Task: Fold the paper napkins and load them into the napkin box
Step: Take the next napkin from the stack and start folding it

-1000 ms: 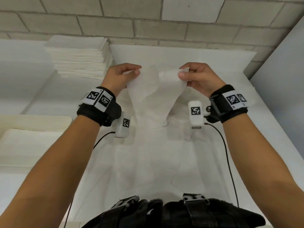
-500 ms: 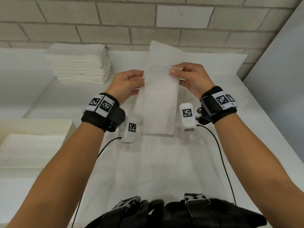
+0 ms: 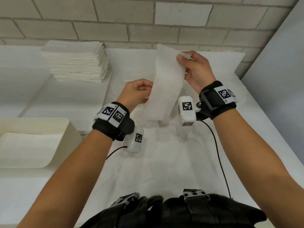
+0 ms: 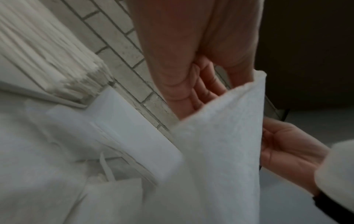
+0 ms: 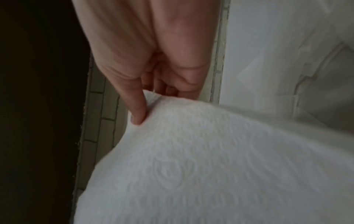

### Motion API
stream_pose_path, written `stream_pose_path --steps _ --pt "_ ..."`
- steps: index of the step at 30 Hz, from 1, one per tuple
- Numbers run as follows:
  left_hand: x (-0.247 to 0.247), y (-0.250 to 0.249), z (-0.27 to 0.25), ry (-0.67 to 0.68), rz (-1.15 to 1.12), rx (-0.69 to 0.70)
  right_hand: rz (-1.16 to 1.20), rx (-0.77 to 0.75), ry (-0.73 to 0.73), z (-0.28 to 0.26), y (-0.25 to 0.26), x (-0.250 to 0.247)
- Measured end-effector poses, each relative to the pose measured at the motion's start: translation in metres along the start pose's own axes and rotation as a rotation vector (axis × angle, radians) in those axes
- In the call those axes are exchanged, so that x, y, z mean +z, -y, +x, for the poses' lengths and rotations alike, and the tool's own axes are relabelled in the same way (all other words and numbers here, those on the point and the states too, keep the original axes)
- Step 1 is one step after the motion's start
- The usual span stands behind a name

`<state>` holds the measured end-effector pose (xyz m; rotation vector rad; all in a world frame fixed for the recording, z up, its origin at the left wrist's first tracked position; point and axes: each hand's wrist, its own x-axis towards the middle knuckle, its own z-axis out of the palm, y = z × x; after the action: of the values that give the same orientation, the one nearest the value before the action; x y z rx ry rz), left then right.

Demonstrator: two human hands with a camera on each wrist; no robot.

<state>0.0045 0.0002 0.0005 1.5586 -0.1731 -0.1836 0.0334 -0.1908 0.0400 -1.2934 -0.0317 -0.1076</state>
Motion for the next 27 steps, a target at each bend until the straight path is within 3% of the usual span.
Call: stream_pose_path --steps 3,5,8,11,13,15,17,20,22,24,25,27 --pt "0.001 -0.008 -0.002 0.080 -0.077 -0.047 0.008 -0.010 0.000 -0.001 -0.003 0.004" --pt "0.005 -0.012 -0.003 0.131 0.004 -0.058 0.029 -0.010 0.006 -0.003 -0.004 0.009" --pt "0.009 -0.012 0.002 0.100 0.069 -0.027 -0.077 -0.020 0.032 -0.004 -0.006 0.013" --pt "0.008 -0.017 0.008 0.050 0.295 0.042 -0.568 -0.220 0.072 -0.005 -0.001 0.011" --pt "0.008 -0.023 0.011 0.100 0.677 0.092 -0.937 -0.405 0.248 -0.006 0.006 0.015" --pt "0.010 -0.031 0.013 0.159 0.937 0.157 -1.225 -0.406 0.446 -0.007 0.014 0.024" --pt "0.010 -0.038 0.013 0.175 0.961 0.189 -1.380 -0.262 0.532 -0.006 0.018 0.028" --pt "-0.003 -0.039 0.016 0.038 0.935 0.254 -1.301 -0.136 0.390 -0.001 0.013 0.022" --pt "-0.016 -0.032 0.017 -0.266 0.918 0.295 -1.073 -0.064 0.191 0.004 0.006 0.009" --pt "-0.024 -0.023 0.014 -0.553 0.667 0.239 -0.660 0.031 0.004 0.005 0.002 -0.003" --pt "-0.024 -0.019 0.013 -0.581 0.484 0.152 -0.457 0.053 -0.053 0.004 0.001 -0.006" --pt "-0.018 -0.013 0.012 -0.426 0.143 -0.106 -0.105 0.081 -0.089 0.001 0.002 -0.003"
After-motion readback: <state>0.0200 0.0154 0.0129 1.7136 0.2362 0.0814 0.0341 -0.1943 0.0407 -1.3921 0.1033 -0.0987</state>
